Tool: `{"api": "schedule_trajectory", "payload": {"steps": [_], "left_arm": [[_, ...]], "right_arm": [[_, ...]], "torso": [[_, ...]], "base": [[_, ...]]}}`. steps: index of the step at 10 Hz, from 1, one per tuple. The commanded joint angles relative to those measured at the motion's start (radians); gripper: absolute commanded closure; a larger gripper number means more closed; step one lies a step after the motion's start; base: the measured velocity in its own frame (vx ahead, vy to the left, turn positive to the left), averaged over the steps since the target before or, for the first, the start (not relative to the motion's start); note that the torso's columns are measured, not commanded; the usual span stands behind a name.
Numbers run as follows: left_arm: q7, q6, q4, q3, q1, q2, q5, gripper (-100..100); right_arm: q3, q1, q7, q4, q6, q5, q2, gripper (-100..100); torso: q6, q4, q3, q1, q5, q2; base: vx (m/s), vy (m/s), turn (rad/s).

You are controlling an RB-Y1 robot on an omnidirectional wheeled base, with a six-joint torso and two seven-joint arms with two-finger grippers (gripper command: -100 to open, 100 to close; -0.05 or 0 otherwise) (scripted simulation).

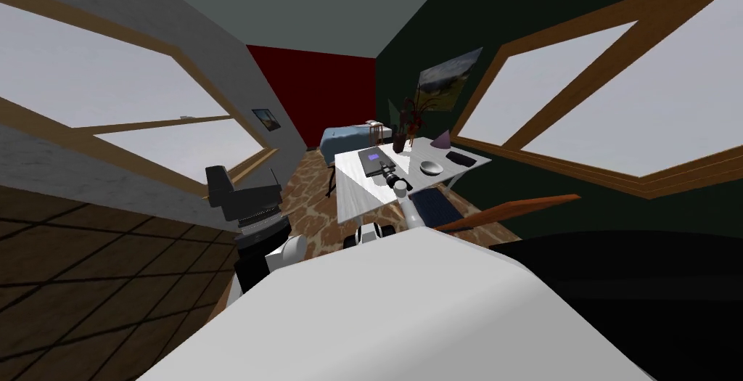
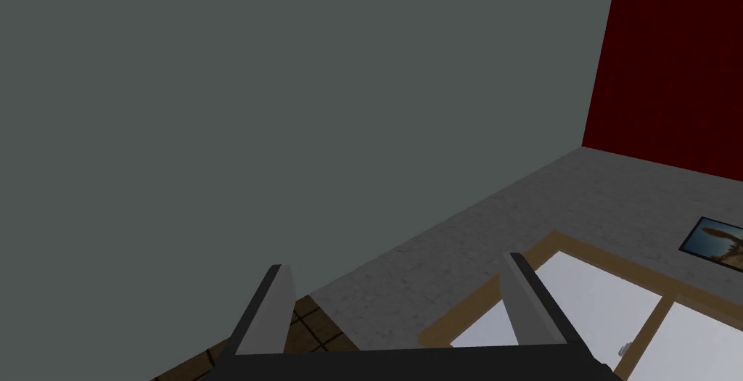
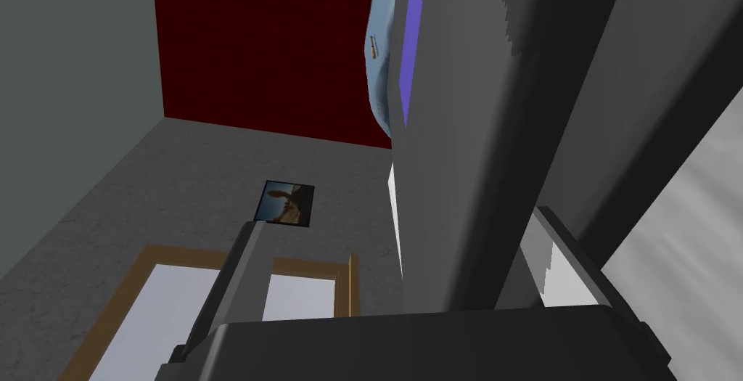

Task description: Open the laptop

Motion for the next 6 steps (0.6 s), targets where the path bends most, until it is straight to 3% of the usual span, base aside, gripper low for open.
{"api": "schedule_trajectory", "payload": {"steps": [1, 2, 3, 6], "left_arm": [[0.000, 0.000, 0.000, 0.000, 0.000, 0.000, 0.000, 0], [0.000, 0.000, 0.000, 0.000, 0.000, 0.000, 0.000, 0], [0.000, 0.000, 0.000, 0.000, 0.000, 0.000, 0.000, 0], [0.000, 0.000, 0.000, 0.000, 0.000, 0.000, 0.000, 0]], "right_arm": [[-0.036, -0.037, 0.000, 0.013, 0.066, 0.010, 0.003, -100], [-0.068, -0.071, 0.001, 0.031, 0.100, 0.017, 0.004, -100], [-0.068, -0.071, 0.001, 0.031, 0.117, 0.017, 0.004, -100], [-0.132, -0.139, 0.002, 0.066, 0.203, 0.030, 0.005, -100]], "torso": [[0.001, 0.000, 0.000, 0.000, 0.000, 0.000], [0.000, 0.000, 0.000, -0.002, 0.000, 0.000], [0.002, 0.001, 0.001, -0.001, 0.000, 0.001], [0.000, -0.002, -0.001, -0.002, -0.001, -0.001]], "base": [[-0.013, 0.037, -0.105], [-0.023, 0.066, -0.187], [-0.022, 0.064, -0.172], [-0.022, 0.063, -0.172]]}}
